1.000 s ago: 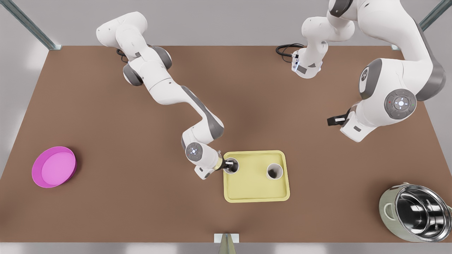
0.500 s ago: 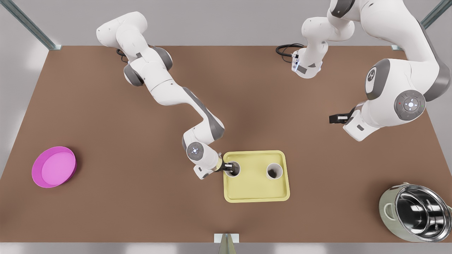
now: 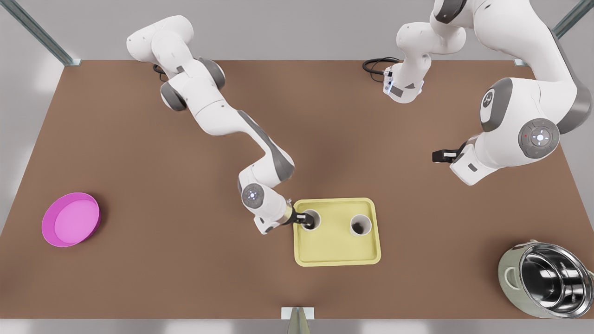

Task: Use both arms to respectively pick up the white IKEA cups from the middle-left and middle-right positions, then place the white IKEA cups onto the middle-middle tray, ensuring that the cups remain upright and do not tip over

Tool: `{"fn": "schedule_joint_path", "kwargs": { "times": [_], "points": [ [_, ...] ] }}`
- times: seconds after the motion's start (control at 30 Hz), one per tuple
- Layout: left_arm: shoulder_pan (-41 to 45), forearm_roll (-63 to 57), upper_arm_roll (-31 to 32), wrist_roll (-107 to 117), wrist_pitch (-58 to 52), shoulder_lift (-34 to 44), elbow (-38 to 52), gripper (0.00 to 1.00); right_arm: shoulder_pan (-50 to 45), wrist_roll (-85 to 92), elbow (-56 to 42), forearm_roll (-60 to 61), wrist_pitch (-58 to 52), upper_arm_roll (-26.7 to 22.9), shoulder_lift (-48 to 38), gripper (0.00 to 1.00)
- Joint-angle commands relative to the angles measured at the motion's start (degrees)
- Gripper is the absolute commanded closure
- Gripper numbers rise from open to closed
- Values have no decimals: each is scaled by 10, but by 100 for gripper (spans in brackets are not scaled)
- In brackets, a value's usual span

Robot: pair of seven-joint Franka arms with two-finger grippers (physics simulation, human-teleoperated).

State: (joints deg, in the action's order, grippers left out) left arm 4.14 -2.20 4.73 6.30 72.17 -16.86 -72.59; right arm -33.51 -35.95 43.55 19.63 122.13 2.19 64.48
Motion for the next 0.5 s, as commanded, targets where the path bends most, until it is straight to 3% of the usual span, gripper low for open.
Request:
{"fn": "schedule_joint_path", "kwargs": {
  "times": [0.0, 0.1, 0.17, 0.27, 0.37, 0.47],
  "points": [
    [0, -1, 0, -22, 0, 1, 0, 0, -1, -10, 7, 31, -30, 0, -31, 0],
    [0, 0, 0, -19, -3, 2, 1, 0, 21, 3, 111, 7, -101, -34, -140, 0],
    [1, 2, 0, -17, -5, 2, 1, 0, 133, 217, 106, -20, -317, -39, -144, 0],
    [0, 2, 0, -17, -5, 1, 1, 0, 278, 484, 106, -216, -478, -52, -214, 0],
    [0, 3, 0, -17, -5, 1, 0, 0, 279, 454, 158, -275, -503, -54, -377, 0],
    [1, 4, 0, -16, -12, 2, 0, 0, 288, 448, 239, -242, -499, -52, -501, 0]
  ]
}}
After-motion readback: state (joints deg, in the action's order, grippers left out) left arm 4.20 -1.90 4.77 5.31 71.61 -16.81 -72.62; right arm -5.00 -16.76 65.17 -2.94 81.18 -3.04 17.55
